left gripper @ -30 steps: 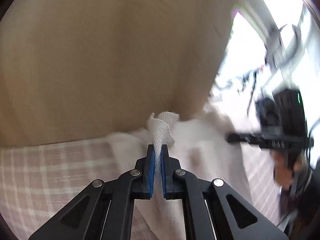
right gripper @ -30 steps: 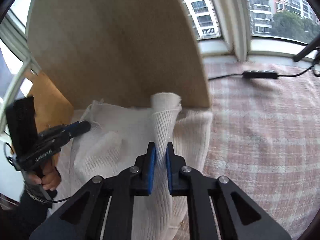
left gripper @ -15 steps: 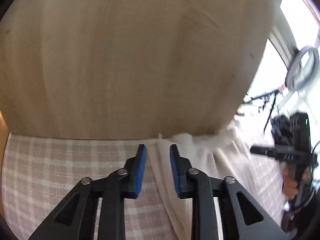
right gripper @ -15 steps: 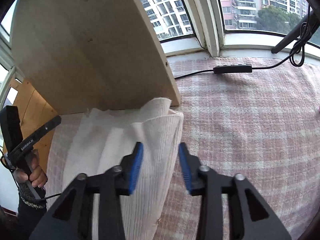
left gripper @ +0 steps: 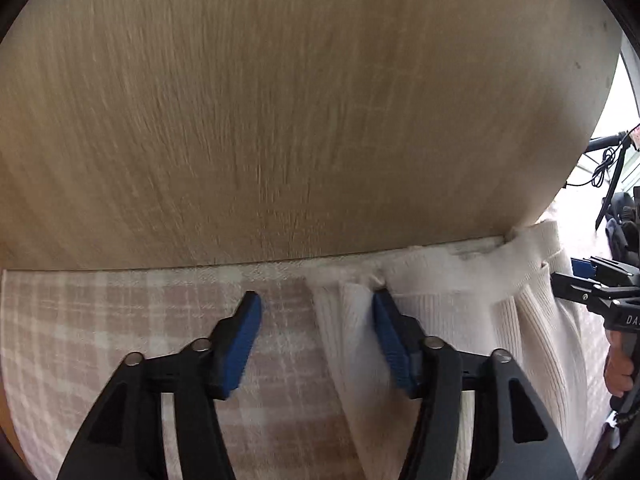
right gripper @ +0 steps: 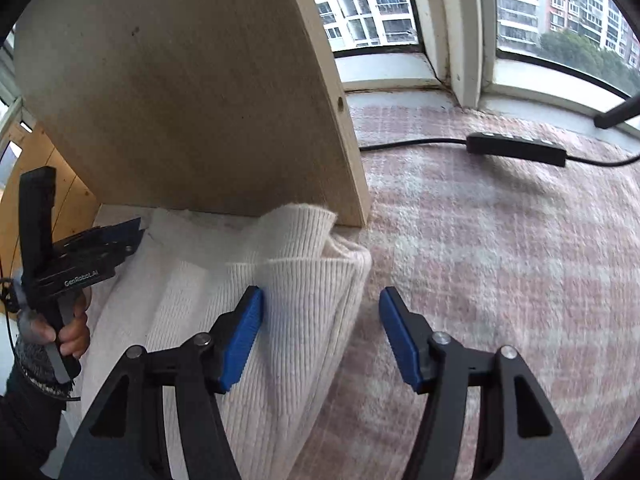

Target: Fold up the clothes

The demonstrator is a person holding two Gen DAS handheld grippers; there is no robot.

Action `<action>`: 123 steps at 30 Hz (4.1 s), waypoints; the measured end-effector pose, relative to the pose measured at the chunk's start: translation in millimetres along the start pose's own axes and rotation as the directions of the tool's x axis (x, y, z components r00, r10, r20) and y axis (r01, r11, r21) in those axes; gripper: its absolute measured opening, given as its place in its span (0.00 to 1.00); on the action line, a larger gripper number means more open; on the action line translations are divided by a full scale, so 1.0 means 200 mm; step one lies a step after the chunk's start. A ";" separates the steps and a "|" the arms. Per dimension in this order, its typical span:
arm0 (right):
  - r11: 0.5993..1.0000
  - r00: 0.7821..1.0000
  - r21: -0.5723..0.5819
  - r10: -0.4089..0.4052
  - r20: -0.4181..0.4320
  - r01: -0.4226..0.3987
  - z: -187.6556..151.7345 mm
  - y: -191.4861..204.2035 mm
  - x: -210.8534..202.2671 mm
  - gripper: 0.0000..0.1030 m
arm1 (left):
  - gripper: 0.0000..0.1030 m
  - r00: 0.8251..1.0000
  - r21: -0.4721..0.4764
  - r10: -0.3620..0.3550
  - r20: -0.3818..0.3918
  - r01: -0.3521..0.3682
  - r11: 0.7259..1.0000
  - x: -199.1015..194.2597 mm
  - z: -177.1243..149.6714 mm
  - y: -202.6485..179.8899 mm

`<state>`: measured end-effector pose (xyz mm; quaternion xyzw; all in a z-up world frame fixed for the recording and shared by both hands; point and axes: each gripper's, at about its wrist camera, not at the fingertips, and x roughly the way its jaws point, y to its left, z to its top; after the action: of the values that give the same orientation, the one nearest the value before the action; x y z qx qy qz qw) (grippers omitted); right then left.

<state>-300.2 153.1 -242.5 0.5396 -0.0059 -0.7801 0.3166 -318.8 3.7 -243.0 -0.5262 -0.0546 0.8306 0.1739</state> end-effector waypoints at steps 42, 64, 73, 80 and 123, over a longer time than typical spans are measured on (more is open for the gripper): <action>0.985 0.984 0.040 0.172 -0.052 -0.170 0.15 0.02 0.08 0.52 | 0.80 0.993 0.035 0.031 -0.117 -0.027 0.999 0.21 0.14 -0.32; 0.979 0.954 -0.073 0.200 0.222 -0.188 -0.03 0.41 -0.58 0.19 | 0.22 0.964 0.148 -0.228 0.135 0.208 0.967 -0.54 0.18 -0.56; 0.955 0.885 -0.289 0.086 0.457 0.057 -0.37 0.72 -1.23 0.19 | 0.27 0.903 0.403 -0.223 0.368 0.061 0.913 -1.15 -0.11 -0.75; 0.977 0.997 -0.198 -0.067 0.044 0.074 -1.08 0.52 -0.85 0.42 | 0.24 0.993 0.394 -0.080 -0.088 0.108 0.913 -0.64 -0.90 -0.62; 0.993 0.993 0.060 0.108 -0.052 -0.105 -0.73 0.22 -0.37 0.78 | 0.56 0.982 -0.092 -0.176 -0.074 0.169 0.981 -0.12 -0.51 -0.08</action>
<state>-140.0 203.9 -226.7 0.5687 -0.0482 -0.7463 0.3425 -214.6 0.4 -264.0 -0.5601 -0.1282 0.7870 0.2246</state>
